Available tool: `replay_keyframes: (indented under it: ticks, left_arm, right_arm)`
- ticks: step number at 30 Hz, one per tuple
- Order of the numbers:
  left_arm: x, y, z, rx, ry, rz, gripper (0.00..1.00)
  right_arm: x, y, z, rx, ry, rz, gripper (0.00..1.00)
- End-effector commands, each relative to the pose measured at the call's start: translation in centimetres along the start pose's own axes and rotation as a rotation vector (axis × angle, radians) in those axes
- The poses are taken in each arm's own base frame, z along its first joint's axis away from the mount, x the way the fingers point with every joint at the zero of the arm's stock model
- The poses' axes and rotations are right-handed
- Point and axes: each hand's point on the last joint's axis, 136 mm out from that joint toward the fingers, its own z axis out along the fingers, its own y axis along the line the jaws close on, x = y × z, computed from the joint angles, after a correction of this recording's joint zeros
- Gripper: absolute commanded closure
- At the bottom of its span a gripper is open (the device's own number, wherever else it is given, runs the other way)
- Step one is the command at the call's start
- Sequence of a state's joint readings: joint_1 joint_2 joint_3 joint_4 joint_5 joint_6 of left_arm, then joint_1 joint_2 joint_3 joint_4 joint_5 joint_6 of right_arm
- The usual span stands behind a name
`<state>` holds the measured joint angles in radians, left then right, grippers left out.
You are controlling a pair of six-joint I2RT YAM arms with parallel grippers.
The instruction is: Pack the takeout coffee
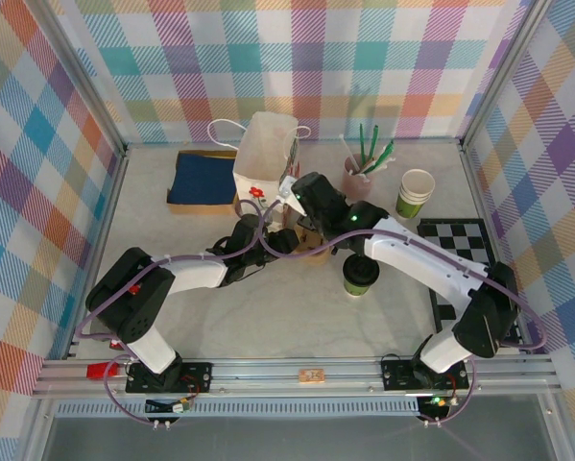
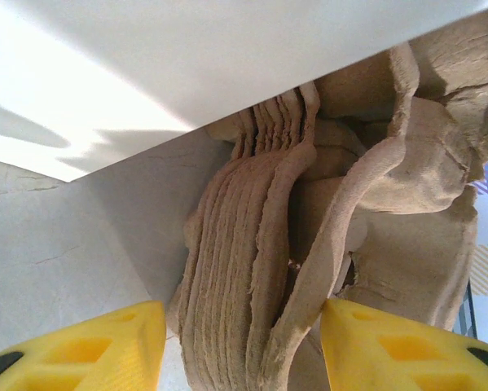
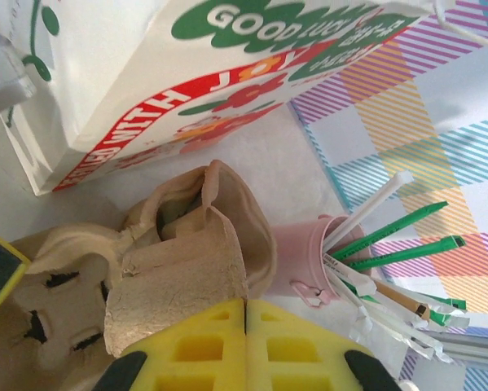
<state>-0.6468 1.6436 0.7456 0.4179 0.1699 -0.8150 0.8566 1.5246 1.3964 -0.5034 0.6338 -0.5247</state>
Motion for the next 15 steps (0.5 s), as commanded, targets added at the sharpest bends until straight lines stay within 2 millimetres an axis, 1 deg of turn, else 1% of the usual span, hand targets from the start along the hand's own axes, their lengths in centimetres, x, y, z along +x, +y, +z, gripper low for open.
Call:
replay_keyframes:
  ticks: [1,4,11,15]
  left_arm:
    - [0.7,1.0,0.4,-0.053,0.021,0.01,0.47]
    - [0.7,1.1,0.5,-0.057,0.022,0.008,0.48]
    - [0.9,1.4,0.6,-0.066,0.031,0.01,0.48]
    - [1.1,1.6,0.6,-0.076,0.036,0.014,0.48]
  right_arm:
    - [-3.1,-3.7,-2.8,0.048,-0.141,0.125,1.0]
    - [-2.7,-3.2,-2.5,0.02,-0.134,0.138,1.0]
    - [-0.6,-2.4,-1.5,-0.051,-0.101,0.256,1.0]
    - [0.0,-2.1,-0.8,-0.07,-0.077,0.313,1.0]
